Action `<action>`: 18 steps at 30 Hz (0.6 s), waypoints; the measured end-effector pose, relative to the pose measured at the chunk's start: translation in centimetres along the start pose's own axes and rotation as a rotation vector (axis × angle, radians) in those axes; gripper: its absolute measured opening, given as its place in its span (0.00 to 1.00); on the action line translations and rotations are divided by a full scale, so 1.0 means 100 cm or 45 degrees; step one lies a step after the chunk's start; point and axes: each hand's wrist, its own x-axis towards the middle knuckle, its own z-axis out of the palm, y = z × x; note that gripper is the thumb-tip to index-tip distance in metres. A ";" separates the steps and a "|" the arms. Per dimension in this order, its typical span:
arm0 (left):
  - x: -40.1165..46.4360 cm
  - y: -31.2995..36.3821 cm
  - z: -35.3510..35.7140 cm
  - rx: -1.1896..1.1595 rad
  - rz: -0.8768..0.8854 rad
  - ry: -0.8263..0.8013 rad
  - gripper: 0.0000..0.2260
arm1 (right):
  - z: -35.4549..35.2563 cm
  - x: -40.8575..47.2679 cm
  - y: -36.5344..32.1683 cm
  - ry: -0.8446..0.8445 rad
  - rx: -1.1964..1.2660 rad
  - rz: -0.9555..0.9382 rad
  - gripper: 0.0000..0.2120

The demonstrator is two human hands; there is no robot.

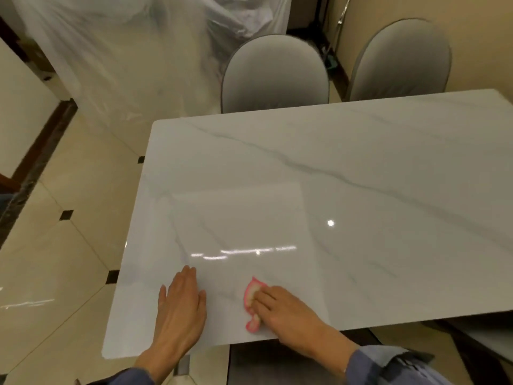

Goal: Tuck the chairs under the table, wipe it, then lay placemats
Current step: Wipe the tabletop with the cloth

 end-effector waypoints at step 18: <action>-0.148 0.183 -0.002 0.387 0.866 -0.360 0.24 | -0.095 -0.275 -0.066 0.694 0.651 1.488 0.26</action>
